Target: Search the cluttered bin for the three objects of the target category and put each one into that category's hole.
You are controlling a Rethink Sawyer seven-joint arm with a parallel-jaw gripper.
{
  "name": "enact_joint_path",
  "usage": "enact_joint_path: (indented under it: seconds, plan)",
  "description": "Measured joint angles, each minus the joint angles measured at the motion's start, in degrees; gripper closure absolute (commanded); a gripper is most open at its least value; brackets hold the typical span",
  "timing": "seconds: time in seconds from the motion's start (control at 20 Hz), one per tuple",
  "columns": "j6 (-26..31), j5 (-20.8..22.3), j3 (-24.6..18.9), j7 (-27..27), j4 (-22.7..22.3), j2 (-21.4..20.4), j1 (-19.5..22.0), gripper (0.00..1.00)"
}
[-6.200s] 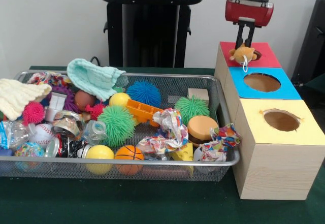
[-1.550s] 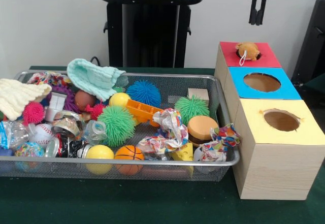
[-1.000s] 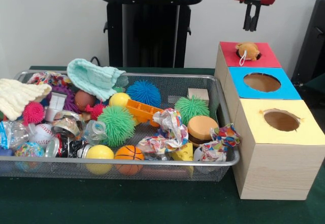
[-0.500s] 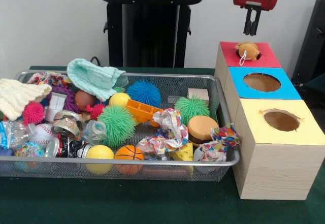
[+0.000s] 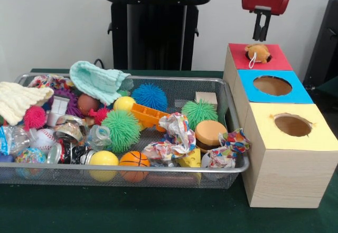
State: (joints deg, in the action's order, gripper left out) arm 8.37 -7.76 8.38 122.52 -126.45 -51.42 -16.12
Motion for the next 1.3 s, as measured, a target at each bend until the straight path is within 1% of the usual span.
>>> enact_joint_path:
  seconds: [0.35,1.3]
  plan:
    - [-2.51,-0.29,-0.09,0.0,0.01,1.66,0.02,1.0]
    - [-6.17,-1.41,-0.24,0.0,0.02,4.39,0.01,1.0]
